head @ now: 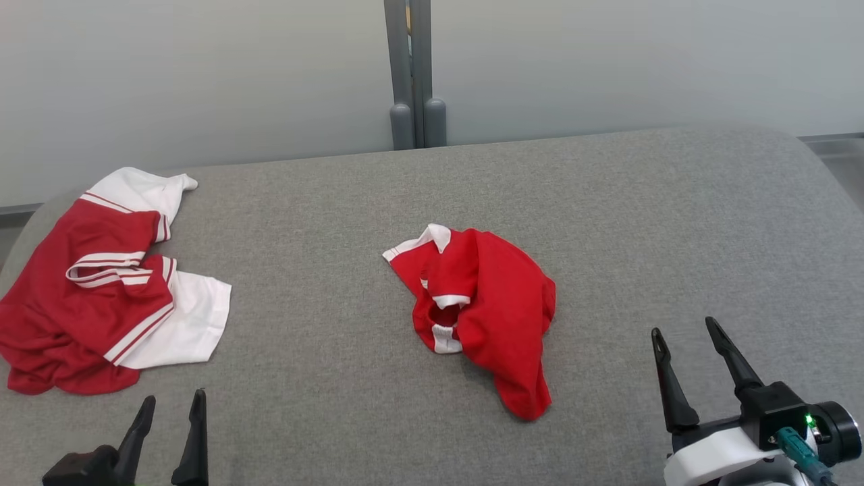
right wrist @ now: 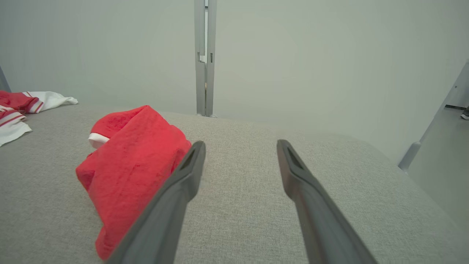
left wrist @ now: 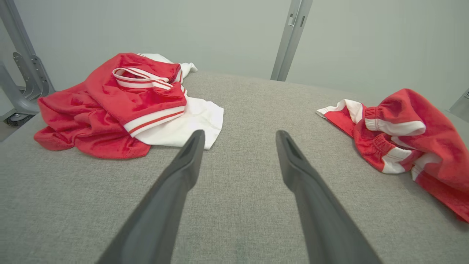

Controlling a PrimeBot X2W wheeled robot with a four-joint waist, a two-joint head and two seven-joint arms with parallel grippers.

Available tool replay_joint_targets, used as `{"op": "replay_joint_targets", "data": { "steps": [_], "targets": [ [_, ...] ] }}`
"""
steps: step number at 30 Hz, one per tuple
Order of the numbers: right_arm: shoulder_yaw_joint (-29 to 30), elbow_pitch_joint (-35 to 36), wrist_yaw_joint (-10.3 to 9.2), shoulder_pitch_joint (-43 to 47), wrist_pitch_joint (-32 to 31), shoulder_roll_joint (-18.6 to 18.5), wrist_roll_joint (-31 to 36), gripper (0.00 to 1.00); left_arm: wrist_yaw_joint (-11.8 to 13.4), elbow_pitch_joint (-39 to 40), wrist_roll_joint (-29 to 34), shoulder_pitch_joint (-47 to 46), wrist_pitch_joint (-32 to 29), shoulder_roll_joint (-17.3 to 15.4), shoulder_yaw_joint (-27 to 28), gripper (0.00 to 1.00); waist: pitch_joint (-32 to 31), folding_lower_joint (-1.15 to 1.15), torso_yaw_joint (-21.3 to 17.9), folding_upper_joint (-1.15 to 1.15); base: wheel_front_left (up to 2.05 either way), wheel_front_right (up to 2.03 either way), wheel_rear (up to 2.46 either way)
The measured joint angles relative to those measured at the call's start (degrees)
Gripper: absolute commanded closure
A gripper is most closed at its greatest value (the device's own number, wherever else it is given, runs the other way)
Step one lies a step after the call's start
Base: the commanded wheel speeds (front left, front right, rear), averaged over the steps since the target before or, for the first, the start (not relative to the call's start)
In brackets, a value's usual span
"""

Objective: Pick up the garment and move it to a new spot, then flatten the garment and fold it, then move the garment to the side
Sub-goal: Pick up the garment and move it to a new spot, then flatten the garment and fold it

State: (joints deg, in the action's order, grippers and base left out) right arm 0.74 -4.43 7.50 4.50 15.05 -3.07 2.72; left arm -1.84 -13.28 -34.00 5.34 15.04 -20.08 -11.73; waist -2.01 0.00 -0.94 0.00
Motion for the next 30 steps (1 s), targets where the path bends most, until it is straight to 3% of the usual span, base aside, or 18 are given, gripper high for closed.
{"op": "replay_joint_targets", "data": {
  "steps": [6, 13, 30],
  "targets": [
    [1.3, -1.5, 0.0, 0.8, 0.0, 0.1, -0.2, 0.0, -3.6, -0.1, 6.3, 2.6, 0.0, 3.3, 6.1, 0.0, -0.4, 0.0, -0.2, 0.0, 0.0, 0.0, 0.0],
    [1.7, -2.2, 0.0, 0.9, 0.0, 0.2, -0.6, 0.0, -5.3, 0.2, 9.4, 3.6, 0.0, 6.0, 10.2, 0.0, -0.8, 0.0, -0.7, 0.0, 0.0, 0.0, 0.0],
    [1.5, -3.0, 0.0, 1.0, 0.0, 0.2, -1.6, 0.0, -5.5, 1.5, 8.5, 3.3, 0.0, 6.2, 7.0, 0.0, -0.6, 0.0, -1.0, 0.0, 0.0, 0.0, 0.0]
  ]
}}
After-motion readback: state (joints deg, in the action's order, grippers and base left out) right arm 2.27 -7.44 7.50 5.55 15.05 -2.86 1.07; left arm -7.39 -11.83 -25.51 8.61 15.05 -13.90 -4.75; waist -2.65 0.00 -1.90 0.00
